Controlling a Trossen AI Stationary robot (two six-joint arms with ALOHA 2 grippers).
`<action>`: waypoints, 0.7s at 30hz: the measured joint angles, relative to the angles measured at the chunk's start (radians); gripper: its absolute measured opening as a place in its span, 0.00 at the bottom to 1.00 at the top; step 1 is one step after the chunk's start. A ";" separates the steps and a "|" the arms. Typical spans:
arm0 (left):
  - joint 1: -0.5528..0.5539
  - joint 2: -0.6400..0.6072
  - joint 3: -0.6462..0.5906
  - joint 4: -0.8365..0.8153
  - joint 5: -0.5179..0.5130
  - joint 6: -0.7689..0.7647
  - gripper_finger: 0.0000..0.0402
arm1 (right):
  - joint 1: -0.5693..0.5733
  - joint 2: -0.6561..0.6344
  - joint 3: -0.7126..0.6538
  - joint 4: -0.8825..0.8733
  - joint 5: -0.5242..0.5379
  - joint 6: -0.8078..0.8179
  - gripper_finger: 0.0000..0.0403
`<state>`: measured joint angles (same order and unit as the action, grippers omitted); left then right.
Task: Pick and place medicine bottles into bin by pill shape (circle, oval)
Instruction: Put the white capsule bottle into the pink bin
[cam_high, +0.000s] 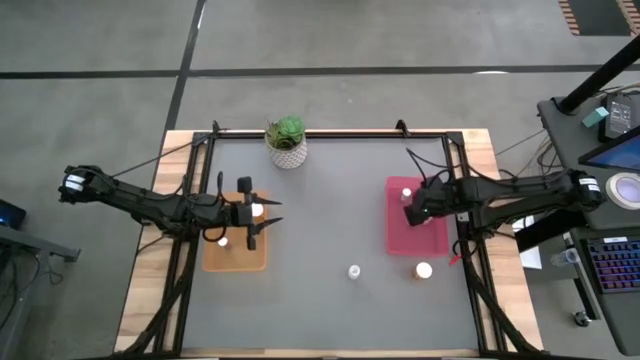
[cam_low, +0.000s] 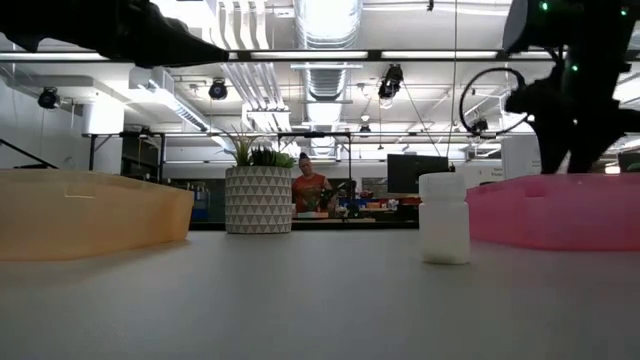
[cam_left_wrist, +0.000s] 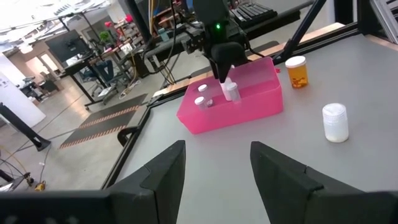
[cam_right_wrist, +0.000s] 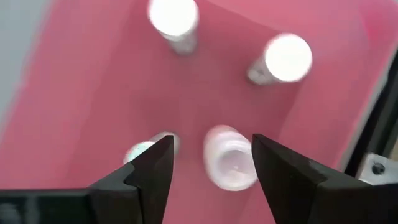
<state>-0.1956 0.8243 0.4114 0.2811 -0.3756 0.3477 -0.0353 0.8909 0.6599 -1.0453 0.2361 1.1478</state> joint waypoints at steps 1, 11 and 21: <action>0.000 0.000 0.000 0.002 0.000 0.000 0.41 | 0.000 0.000 0.017 0.002 0.000 -0.011 0.51; 0.000 0.000 0.000 0.026 0.000 -0.075 0.41 | 0.078 -0.001 0.107 0.136 0.108 -0.146 0.51; -0.003 0.028 -0.002 0.045 0.049 -0.201 0.41 | 0.299 0.001 0.106 0.423 0.320 -0.393 0.51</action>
<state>-0.1983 0.8519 0.4095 0.3265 -0.3262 0.1471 0.2641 0.8919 0.7658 -0.6227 0.5564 0.7544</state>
